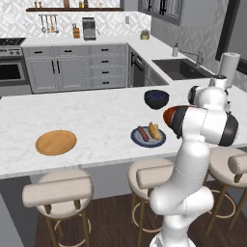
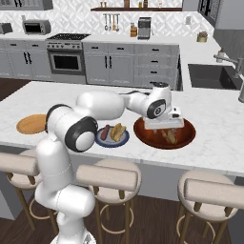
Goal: Place one bun and one sausage from the bowl on each plate.
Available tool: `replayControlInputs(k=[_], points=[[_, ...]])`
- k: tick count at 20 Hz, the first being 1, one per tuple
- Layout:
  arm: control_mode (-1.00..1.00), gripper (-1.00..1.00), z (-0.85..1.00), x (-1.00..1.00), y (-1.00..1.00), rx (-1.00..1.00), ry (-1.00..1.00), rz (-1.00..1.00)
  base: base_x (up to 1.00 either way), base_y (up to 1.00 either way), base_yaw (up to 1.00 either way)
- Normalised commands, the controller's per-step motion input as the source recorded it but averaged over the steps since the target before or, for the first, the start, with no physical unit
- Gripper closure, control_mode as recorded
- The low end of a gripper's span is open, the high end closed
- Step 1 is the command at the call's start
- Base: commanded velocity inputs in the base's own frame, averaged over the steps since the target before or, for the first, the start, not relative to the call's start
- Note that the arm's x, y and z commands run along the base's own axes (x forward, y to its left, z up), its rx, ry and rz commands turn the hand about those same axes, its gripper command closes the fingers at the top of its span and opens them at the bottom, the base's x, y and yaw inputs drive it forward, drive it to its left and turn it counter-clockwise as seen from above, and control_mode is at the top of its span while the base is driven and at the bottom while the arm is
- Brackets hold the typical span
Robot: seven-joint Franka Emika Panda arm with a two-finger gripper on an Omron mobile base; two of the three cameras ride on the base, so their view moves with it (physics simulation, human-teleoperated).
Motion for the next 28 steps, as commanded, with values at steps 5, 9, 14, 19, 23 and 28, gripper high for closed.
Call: replayControlInputs(k=[5, 9, 14, 19, 23, 28], points=[[-1.00, -1.00, -0.31, 0.30, -0.04, 0.00, -0.02, 0.01, 0.00, 0.00, 0.00], [-1.00, -1.00, -0.01, 0.83, -0.13, 0.00, 0.01, 0.01, 0.00, 0.00, 0.00], [-1.00, -1.00, -0.15, 0.30, -0.32, 0.01, 0.00, 0.00, 0.00, 0.00, 0.00], [-1.00, -1.00, -0.19, 0.06, 0.02, 0.01, 0.00, 0.12, 0.00, 0.00, 0.00], [-1.00, -1.00, -0.22, 0.03, 0.02, 0.03, 0.01, 0.18, 0.00, 0.00, 0.00], [-1.00, -1.00, -0.25, 0.03, 0.00, 0.01, 0.00, 0.05, 0.00, 0.00, 0.00]])
